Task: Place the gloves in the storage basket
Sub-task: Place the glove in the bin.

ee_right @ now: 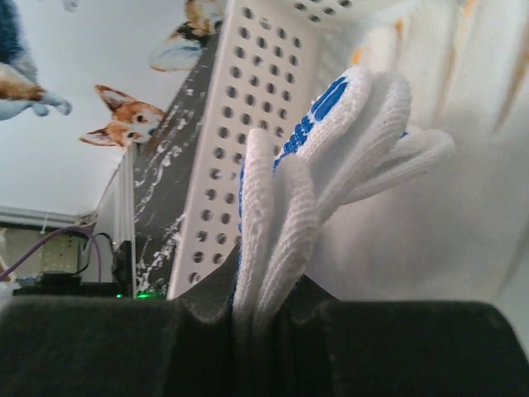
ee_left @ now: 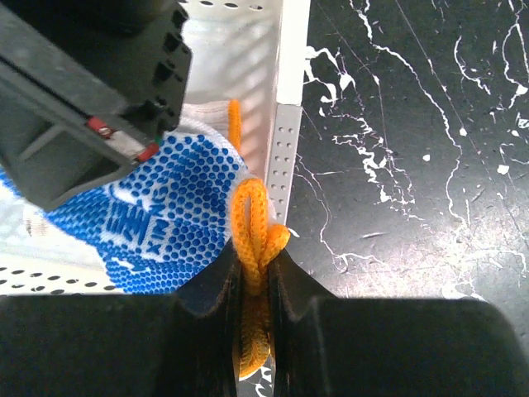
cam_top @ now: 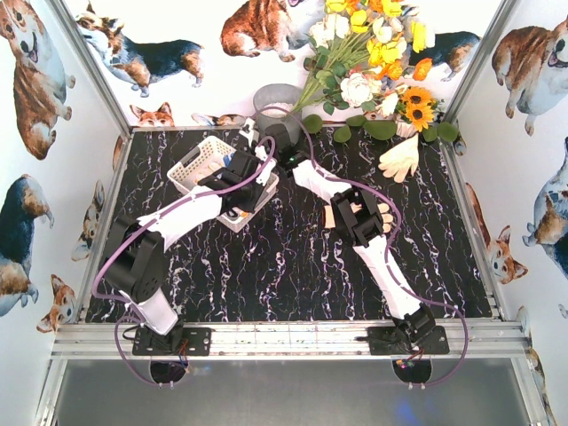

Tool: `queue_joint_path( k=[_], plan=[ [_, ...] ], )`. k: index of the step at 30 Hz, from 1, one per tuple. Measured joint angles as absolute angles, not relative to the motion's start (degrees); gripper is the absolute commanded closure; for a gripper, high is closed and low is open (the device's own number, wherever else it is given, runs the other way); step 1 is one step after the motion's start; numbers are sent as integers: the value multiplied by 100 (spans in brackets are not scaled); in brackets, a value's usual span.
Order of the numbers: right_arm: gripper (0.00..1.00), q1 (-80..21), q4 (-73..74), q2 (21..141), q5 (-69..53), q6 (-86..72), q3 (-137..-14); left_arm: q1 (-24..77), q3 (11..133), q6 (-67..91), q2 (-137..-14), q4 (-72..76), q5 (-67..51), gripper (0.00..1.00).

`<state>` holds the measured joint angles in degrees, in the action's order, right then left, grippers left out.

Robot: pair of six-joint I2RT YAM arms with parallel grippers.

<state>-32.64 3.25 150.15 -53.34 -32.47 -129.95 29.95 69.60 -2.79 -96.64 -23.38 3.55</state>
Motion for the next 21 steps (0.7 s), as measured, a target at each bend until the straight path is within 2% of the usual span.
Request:
queue_joint_path(
  k=[9, 21],
  plan=[
    [100, -3253, 888, 14849, -5041, -2886, -12394, 2998, 6654, -373, -9395, -2314, -104, 100],
    [100, -3417, 1682, 13131, -4665, -2375, -10702, 3127, 5741, -499, -8381, -2486, -1286, 100]
  ],
)
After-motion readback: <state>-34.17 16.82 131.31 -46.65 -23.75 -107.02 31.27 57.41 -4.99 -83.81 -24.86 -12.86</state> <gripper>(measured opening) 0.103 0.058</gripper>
